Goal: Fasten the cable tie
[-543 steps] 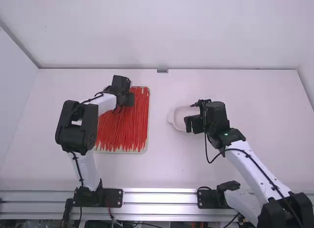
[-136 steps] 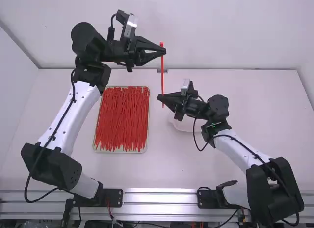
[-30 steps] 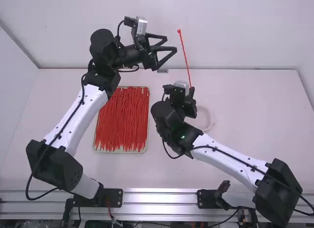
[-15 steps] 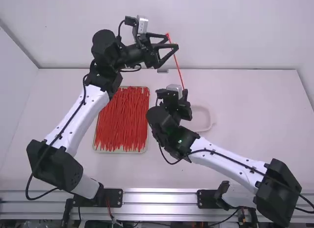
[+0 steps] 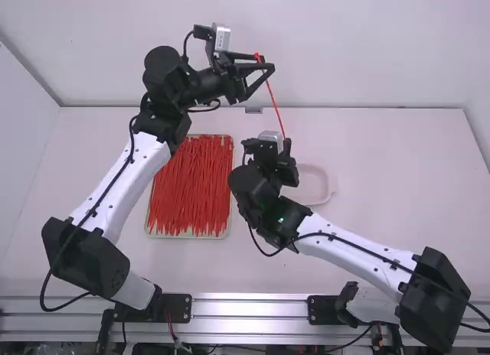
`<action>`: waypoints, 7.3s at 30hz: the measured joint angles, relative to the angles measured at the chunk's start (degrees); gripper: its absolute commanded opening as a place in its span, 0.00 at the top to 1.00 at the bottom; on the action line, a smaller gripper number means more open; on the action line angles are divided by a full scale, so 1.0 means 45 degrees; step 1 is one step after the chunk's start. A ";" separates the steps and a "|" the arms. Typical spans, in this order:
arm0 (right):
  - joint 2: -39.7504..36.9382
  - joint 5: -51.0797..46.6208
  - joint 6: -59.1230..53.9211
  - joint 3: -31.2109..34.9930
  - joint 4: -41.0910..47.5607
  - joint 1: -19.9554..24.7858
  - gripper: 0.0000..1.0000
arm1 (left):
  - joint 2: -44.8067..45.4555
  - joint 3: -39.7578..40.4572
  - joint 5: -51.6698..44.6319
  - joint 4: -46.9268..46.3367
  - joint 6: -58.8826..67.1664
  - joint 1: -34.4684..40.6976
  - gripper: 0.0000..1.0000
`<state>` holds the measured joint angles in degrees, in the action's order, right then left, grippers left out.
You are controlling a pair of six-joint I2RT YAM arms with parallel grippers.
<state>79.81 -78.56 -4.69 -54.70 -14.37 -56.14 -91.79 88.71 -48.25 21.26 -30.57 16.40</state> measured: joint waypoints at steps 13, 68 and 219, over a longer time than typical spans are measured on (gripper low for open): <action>0.0000 0.0005 0.0015 0.0000 0.0000 0.0000 1.00 | 0.0000 -0.0005 0.0029 -0.0049 0.0029 0.0000 0.98; 0.0000 1.8744 -0.0699 -0.0019 -0.0049 0.6144 0.01 | -0.0005 -0.0049 -0.2186 -0.4357 0.6567 -0.2064 0.98; 0.0000 3.1183 0.2701 -0.0024 -0.5678 0.9175 1.00 | -0.0010 -0.0087 -0.6455 0.3735 0.0359 -0.0699 0.78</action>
<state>79.81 61.76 7.46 -54.81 -39.92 -14.85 -91.83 88.31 -77.30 38.06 -28.95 13.26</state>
